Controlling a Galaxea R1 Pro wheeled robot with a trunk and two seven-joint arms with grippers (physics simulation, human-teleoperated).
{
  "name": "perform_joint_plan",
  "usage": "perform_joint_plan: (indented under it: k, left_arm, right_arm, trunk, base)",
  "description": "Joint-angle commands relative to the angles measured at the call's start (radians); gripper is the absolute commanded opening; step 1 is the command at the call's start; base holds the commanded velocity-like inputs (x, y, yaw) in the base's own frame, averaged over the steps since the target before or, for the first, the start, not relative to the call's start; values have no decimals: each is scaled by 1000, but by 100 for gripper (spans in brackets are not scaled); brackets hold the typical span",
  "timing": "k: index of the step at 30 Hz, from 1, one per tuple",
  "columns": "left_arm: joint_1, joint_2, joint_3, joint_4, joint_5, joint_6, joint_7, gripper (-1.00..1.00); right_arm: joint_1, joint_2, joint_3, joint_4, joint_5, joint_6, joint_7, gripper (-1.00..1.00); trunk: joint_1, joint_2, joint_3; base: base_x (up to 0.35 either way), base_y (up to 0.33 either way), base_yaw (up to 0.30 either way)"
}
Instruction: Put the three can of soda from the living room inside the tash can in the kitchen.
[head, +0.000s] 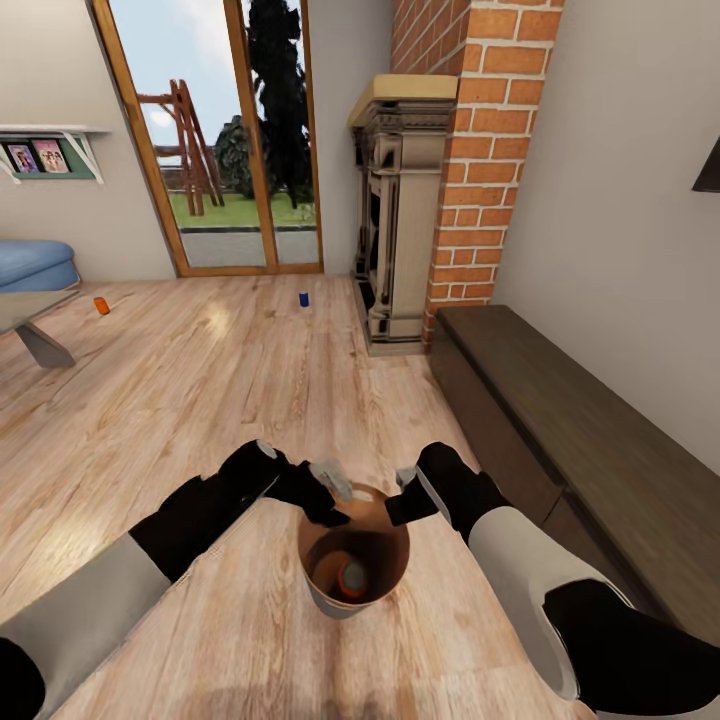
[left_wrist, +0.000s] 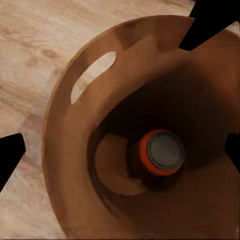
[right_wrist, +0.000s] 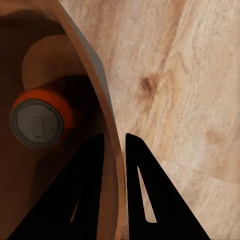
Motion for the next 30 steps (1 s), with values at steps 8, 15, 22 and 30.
perform_joint_plan:
  k: [8,15,22,30]
  left_arm:
    - [37,173,92,-237,52,64,-14,100]
    - [167,197,474,-205,53,-34,104,100]
    - [218,193,582,70,57,-246,309,100]
    - [227,180,597,450,51,-535,365,100]
  right_arm:
    - [0,-2,-3,14,-27,3,4,-100]
    - [0,-8,-4,25,-26,3,3,-100]
    - [0,-17,-7,27,-20,3,3,-100]
    - [1,-36,-5,26,-17,3,2,-100]
  trunk:
    - [0,0,0]
    - [0,0,0]
    - [0,0,0]
    - [0,0,0]
  base:
    - [0,0,0]
    - [0,0,0]
    - [0,0,0]
    - [-94,0,0]
